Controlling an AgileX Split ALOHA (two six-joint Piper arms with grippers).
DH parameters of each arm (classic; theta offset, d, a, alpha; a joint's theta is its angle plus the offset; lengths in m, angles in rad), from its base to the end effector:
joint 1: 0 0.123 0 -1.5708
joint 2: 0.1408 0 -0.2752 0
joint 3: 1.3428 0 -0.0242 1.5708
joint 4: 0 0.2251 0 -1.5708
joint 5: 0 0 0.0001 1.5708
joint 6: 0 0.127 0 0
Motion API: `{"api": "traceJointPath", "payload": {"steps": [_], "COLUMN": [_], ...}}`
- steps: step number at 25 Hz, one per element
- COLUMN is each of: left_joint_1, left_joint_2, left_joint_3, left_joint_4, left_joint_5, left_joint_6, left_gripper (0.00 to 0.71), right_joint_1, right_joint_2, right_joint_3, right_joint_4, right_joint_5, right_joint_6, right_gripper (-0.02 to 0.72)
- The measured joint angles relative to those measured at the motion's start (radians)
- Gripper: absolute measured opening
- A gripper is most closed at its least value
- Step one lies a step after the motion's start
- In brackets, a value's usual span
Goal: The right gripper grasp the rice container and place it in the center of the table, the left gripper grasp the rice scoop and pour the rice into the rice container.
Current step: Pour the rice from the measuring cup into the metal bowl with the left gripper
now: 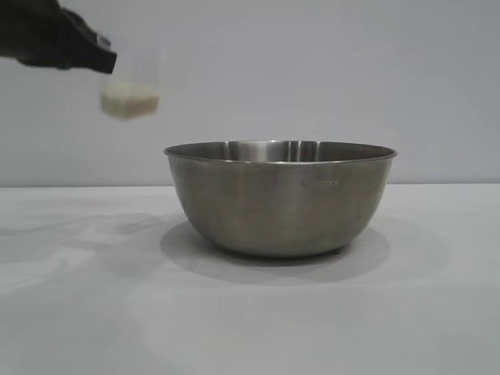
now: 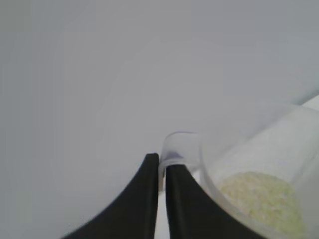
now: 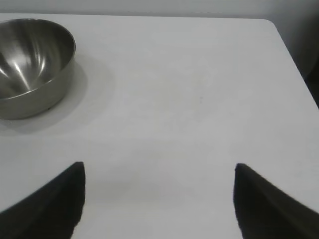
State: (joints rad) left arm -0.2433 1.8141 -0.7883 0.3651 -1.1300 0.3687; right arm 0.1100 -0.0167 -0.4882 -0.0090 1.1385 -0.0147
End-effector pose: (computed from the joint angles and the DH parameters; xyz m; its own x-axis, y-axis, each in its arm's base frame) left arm 0.3534 -0.1299 0.2304 0.4088 0.3918 -0.8242 0.3830 0.7461 0.5446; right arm 0.0087 -0.0001 0.2367 -0.5145 -0.0754 -0.8542 -0.1124 0.9935 -0.0200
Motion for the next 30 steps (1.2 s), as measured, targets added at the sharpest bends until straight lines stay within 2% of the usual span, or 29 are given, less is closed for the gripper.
{"api": "traceJointPath", "payload": {"steps": [8, 12, 16, 22, 30], "left_joint_1": [0.0, -0.007, -0.054, -0.121, -0.163], "left_joint_2": [0.0, 0.0, 0.0, 0.0, 0.0], "left_joint_3": [-0.101, -0.132, -0.153, -0.153, -0.153], "left_joint_4": [0.211, 0.276, 0.312, 0.337, 0.338], "left_joint_5": [0.06, 0.079, 0.126, 0.135, 0.139], "left_joint_6": [0.085, 0.104, 0.203, 0.398, 0.59], "left_gripper": [0.0, 0.0, 0.0, 0.0, 0.0], "right_joint_1": [0.0, 0.0, 0.0, 0.0, 0.0], "right_joint_2": [0.0, 0.0, 0.0, 0.0, 0.0], "right_joint_3": [0.0, 0.0, 0.0, 0.0, 0.0], "right_joint_4": [0.0, 0.0, 0.0, 0.0, 0.0], "right_joint_5": [0.0, 0.0, 0.0, 0.0, 0.0], "right_joint_6": [0.0, 0.0, 0.0, 0.0, 0.0], "right_gripper": [0.563, 0.563, 0.563, 0.563, 0.563]}}
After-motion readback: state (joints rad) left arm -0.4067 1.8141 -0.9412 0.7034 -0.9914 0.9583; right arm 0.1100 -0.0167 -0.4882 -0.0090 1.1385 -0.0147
